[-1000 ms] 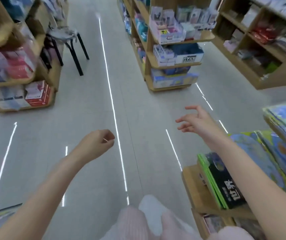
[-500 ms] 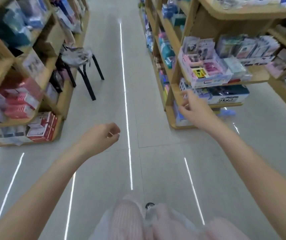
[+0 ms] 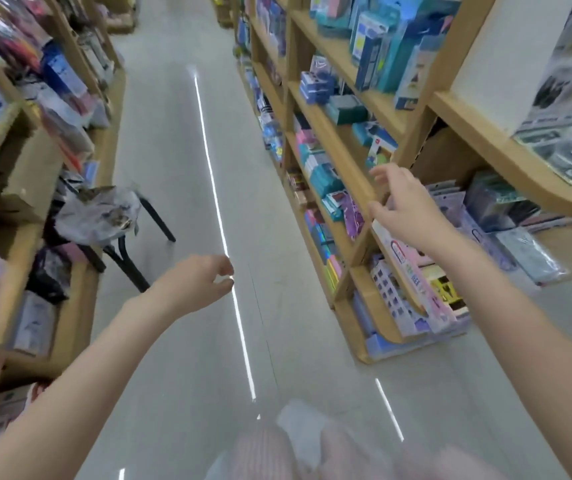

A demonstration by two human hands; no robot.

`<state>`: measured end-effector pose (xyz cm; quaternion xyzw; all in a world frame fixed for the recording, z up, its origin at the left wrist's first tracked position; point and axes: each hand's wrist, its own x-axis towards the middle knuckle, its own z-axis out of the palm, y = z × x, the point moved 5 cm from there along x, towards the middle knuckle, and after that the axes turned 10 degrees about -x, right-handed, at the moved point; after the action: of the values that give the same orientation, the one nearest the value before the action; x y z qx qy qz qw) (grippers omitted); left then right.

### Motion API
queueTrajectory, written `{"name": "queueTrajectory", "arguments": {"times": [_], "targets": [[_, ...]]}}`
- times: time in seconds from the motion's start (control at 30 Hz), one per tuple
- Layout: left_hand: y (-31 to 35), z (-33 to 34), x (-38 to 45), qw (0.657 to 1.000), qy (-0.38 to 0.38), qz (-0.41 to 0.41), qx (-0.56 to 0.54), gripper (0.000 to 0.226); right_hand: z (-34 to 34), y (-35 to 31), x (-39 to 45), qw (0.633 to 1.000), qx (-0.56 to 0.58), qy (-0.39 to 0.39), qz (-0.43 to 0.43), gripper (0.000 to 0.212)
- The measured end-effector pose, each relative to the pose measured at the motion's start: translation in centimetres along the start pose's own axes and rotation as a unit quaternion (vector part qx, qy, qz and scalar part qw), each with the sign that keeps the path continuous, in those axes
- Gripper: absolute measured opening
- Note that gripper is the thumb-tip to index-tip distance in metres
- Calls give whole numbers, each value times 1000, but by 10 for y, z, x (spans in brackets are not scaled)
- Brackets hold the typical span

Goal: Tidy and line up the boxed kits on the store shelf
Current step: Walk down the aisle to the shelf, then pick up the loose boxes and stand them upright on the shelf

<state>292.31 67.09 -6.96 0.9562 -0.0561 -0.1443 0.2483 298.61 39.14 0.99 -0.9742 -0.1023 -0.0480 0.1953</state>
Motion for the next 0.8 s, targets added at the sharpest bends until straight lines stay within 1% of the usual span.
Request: {"name": "queueTrajectory", "arguments": {"times": [0.07,0.17,0.3,0.43,0.5,0.57,0.63,0.7,0.8], "targets": [[1,-36,57,999,15,41,-3,25,-7,7,59,999,10,15,26,42],[-6,-79,146,994,34,104,-24,21,-7,23,148,998,25,19,49,44],[-22,-132,274,990,30,134,-13,20,-4,38,267,994,47,72,70,44],[-28,-194,386,986,55,156,-22,20,-2,30,389,990,56,112,60,42],[-32,-226,429,984,66,162,-34,19,3,17,446,993,57,97,42,42],[-43,-255,476,983,74,165,-32,18,7,8,502,996,32,77,16,44],[-55,-281,527,981,88,166,-37,18,10,11,551,997,19,75,21,46],[-64,-301,578,977,107,178,-45,16,13,23,592,993,11,102,52,46],[-70,-324,655,967,108,226,-48,15,16,42,641,977,3,185,104,44]]}}
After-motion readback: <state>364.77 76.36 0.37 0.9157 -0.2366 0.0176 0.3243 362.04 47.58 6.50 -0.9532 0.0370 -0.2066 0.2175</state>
